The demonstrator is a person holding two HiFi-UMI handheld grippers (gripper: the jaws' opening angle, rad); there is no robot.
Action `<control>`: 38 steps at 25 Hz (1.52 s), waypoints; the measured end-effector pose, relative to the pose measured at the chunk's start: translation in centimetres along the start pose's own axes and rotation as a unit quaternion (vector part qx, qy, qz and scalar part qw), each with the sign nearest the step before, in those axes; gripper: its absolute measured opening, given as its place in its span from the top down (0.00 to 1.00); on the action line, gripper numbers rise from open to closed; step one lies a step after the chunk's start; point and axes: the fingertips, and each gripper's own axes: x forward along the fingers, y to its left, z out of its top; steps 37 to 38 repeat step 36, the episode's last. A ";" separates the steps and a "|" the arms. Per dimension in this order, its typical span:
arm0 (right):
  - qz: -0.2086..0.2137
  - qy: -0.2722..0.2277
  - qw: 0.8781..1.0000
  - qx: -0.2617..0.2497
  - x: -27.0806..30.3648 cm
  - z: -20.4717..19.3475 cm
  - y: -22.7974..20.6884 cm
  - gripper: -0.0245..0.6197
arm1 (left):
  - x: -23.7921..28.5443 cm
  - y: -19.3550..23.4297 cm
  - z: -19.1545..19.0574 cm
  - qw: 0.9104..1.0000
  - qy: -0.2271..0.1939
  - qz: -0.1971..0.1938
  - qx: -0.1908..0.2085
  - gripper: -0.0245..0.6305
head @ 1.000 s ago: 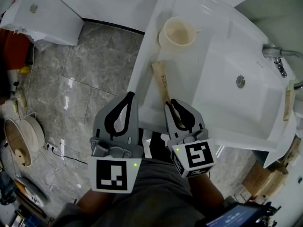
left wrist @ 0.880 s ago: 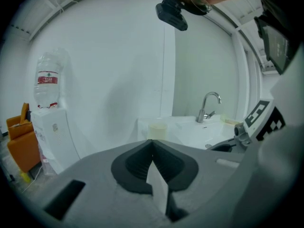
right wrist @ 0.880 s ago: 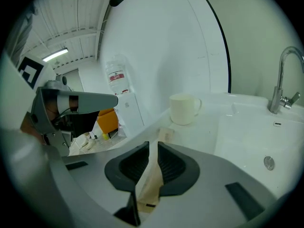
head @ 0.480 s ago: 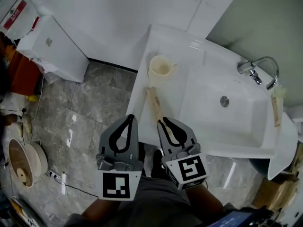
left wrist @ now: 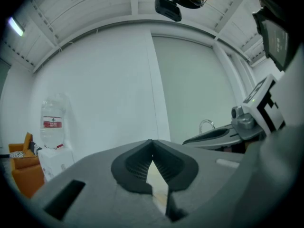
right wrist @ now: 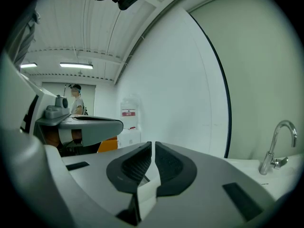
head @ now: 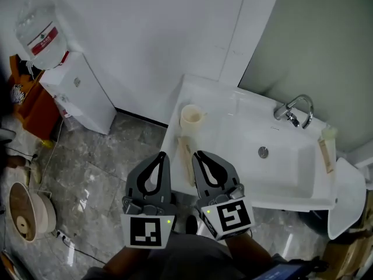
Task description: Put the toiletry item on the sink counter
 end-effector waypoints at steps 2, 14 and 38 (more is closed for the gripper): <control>-0.002 -0.010 1.000 -0.007 -0.5 0.8 0.0 0.92 | -0.3 -0.1 1.0 1.000 -0.011 0.003 0.010 0.95; -0.002 -0.031 0.999 -0.021 -1.4 2.5 0.3 0.94 | -1.1 -0.6 2.6 0.999 -0.029 0.010 0.015 0.95; -0.002 -0.022 1.000 -0.015 -0.6 1.7 -0.8 0.94 | 0.2 -0.8 1.8 1.000 -0.017 0.003 0.016 0.95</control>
